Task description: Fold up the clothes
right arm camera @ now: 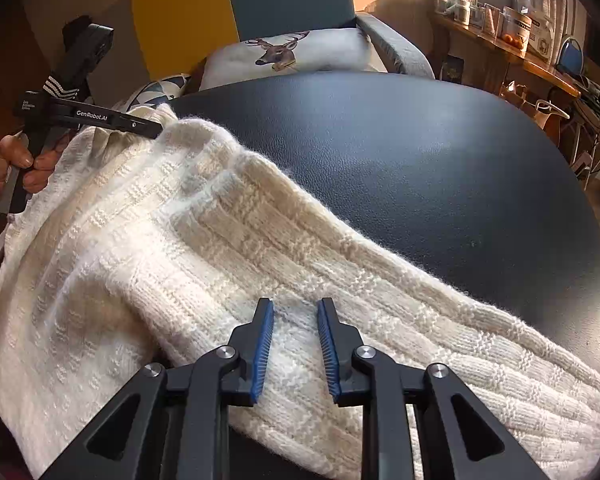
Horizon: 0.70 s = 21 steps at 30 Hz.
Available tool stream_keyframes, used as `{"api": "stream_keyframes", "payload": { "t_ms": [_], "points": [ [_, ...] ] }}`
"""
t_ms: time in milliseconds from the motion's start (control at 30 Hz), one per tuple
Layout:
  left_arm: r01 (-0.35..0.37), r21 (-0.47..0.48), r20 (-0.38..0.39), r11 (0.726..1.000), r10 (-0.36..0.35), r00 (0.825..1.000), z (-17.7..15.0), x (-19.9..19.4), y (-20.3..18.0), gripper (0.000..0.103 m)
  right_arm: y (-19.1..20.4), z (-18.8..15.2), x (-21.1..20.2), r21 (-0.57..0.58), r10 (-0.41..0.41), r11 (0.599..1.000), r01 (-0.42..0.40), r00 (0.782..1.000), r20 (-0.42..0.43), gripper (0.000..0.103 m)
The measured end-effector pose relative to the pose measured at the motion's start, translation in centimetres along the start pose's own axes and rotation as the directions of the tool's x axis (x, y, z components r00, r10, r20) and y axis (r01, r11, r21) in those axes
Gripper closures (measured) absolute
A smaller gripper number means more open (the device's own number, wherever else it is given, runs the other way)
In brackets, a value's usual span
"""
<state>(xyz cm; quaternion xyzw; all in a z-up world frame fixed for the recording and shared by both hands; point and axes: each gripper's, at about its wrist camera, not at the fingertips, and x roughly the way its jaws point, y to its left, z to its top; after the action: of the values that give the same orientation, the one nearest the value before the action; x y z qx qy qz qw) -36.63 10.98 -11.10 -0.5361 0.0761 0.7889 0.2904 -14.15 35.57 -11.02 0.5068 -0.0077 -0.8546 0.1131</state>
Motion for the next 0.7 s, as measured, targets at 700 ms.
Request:
{"api": "stream_keyframes", "payload": {
  "t_ms": [700],
  "points": [
    [-0.018, -0.327, 0.146, 0.945, 0.07, 0.987, 0.0, -1.1, 5.5, 0.096, -1.9, 2.9, 1.2, 0.002, -0.194, 0.981, 0.194, 0.98, 0.03, 0.08]
  ]
}}
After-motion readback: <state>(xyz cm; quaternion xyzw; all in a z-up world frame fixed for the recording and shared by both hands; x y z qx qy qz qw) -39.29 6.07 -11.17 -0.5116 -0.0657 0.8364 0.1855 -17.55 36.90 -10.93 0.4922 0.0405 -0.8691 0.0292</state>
